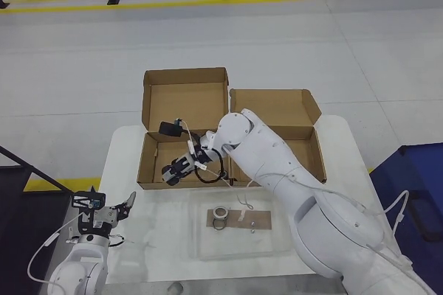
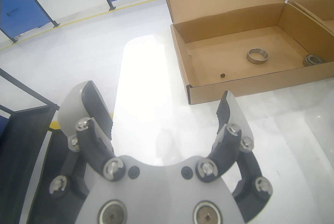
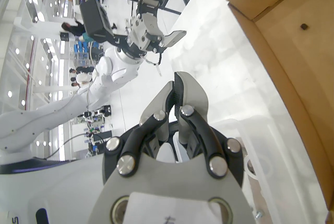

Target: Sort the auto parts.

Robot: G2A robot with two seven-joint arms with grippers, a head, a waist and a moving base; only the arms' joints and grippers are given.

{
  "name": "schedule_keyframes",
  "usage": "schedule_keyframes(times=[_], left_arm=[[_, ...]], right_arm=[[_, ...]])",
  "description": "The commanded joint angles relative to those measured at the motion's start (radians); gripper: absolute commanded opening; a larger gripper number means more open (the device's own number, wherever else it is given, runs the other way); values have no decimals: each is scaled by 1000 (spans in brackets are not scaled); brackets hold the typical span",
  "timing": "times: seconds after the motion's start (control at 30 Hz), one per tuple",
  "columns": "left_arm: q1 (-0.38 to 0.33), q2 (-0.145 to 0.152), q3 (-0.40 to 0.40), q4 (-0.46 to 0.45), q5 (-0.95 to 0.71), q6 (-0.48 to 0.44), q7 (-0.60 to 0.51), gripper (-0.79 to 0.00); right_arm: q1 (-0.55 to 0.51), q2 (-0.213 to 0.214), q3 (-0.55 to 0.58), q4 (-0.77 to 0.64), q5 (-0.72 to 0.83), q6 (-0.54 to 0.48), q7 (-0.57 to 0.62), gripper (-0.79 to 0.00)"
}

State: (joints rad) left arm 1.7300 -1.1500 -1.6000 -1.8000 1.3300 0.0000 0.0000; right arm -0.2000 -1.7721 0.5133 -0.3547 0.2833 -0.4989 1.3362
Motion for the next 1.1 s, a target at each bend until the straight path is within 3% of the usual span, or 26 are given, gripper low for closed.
schedule_keyframes(times=[0.0,0.3,0.67,0.8,0.93,1.07], left_arm=[[0,0,0,0,0,0,0,0],[0,0,0,0,0,0,0,0],[0,0,0,0,0,0,0,0],[0,0,0,0,0,0,0,0],[0,0,0,0,0,0,0,0],[0,0,0,0,0,0,0,0]], right_arm=[[-11,12,-4,-48,-10,21,6,-785],[-40,100,10,-260,-24,22,8,-785],[-40,100,10,-260,-24,22,8,-785],[-38,110,-54,-468,-261,-55,-70,-785],[-73,177,-98,-671,-410,-147,-161,-785],[-110,307,-134,-819,-461,-272,-287,-785]])
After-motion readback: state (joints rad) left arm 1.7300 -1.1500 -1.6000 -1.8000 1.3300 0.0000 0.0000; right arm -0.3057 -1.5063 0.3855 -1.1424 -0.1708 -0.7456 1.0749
